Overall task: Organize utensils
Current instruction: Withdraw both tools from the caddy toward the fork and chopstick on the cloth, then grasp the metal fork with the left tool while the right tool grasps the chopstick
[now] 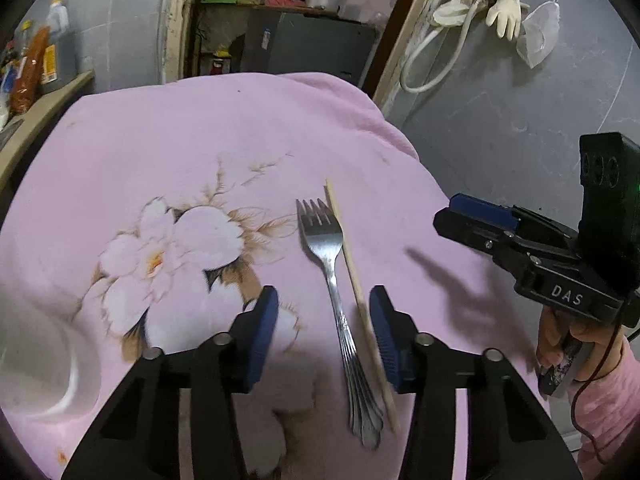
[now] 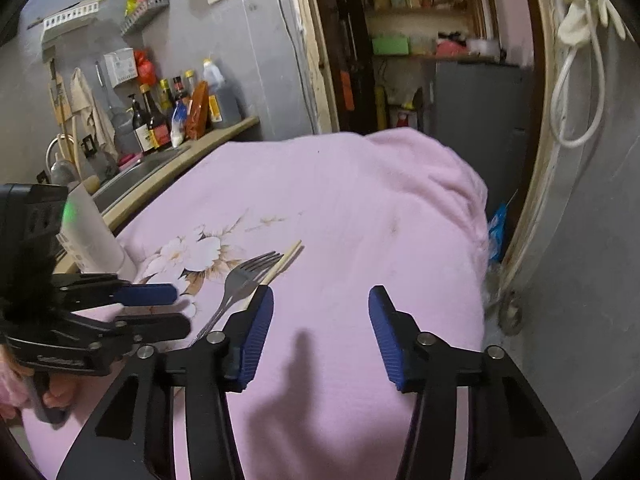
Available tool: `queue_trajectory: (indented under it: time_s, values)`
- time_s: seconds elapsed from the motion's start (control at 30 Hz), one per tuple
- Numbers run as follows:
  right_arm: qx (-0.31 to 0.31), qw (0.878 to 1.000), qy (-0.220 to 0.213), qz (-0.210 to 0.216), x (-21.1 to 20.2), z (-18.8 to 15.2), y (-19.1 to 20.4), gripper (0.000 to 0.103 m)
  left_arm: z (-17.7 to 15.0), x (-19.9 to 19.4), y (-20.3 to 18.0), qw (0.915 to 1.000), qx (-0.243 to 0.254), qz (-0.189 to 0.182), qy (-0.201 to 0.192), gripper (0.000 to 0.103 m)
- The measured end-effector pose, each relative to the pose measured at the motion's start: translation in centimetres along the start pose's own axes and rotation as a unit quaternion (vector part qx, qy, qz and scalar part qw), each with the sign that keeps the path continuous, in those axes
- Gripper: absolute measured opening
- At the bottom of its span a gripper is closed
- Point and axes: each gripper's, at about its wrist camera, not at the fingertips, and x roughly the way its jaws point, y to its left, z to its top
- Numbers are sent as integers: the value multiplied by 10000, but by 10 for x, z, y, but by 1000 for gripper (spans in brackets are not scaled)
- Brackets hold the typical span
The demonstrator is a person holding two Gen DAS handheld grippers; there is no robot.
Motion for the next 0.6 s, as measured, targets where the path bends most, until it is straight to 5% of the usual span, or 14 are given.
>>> queue_trajectory:
  time_s: [0.33,0.6]
  values:
    - [196,9989,377,200,28,17,-7,38,13,20,9,9993,-262,-131,229,7]
    - [372,9966,625,375,44,22,-9,34,13,20,15,9987,-401,-166,275,5]
